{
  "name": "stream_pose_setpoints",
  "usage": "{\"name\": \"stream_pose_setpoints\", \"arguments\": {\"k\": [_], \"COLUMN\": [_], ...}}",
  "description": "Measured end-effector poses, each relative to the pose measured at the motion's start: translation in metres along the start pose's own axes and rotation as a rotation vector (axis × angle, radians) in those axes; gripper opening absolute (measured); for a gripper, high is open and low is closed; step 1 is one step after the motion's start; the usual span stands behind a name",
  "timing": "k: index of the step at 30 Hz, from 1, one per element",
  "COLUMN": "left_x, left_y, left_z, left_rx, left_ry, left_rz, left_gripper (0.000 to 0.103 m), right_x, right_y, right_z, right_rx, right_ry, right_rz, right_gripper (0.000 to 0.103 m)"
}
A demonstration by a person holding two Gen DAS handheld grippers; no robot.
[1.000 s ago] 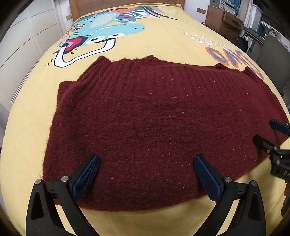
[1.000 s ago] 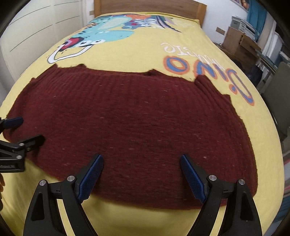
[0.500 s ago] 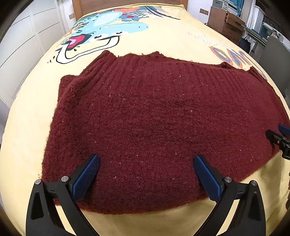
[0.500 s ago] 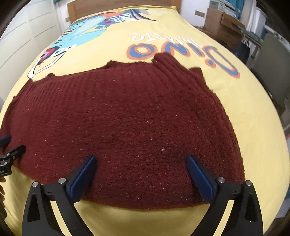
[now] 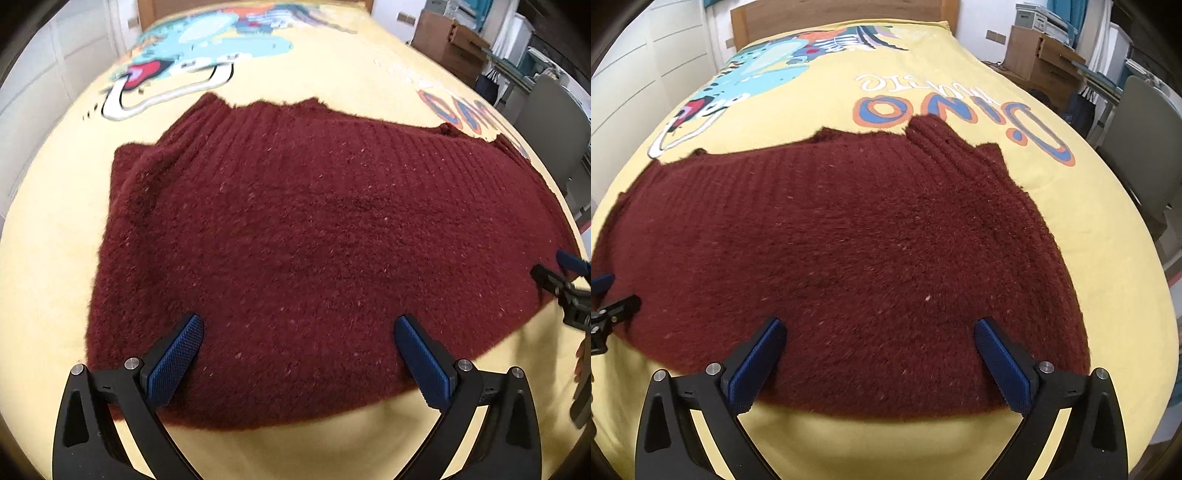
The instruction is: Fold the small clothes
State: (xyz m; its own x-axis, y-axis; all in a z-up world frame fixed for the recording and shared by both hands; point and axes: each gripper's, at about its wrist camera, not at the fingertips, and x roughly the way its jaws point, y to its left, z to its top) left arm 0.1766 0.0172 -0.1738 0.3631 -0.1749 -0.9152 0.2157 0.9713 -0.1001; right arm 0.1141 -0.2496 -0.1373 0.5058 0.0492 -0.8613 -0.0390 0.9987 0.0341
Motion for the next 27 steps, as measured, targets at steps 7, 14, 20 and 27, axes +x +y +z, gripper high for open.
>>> {"name": "stream_pose_setpoints", "arguments": {"k": [7,14,20,27], "left_x": [-0.039,-0.034,-0.015,0.006], "left_y": [0.024,0.071,0.091,0.095], "left_z": [0.006,0.009,0.003,0.001], "left_rx": [-0.041,-0.086,-0.163,-0.276], "left_ry": [-0.014,0.048,0.104,0.15], "left_rz": [0.008,0.096,-0.022,-0.135], "left_gripper": [0.102,0.102,0.102,0.102], "right_x": [-0.02,-0.039,-0.044,-0.049], "right_y": [0.01,0.014,0.011,-0.001], "right_z": [-0.026,-0.049,-0.057,-0.06], "right_rx": [-0.04,-0.042,-0.07,-0.042], "right_ry": [0.044,0.057,0.068,0.062], "right_rz": [0.028,0.017,-0.011,-0.019], "right_gripper": [0.102,0.102,0.102,0.102]}}
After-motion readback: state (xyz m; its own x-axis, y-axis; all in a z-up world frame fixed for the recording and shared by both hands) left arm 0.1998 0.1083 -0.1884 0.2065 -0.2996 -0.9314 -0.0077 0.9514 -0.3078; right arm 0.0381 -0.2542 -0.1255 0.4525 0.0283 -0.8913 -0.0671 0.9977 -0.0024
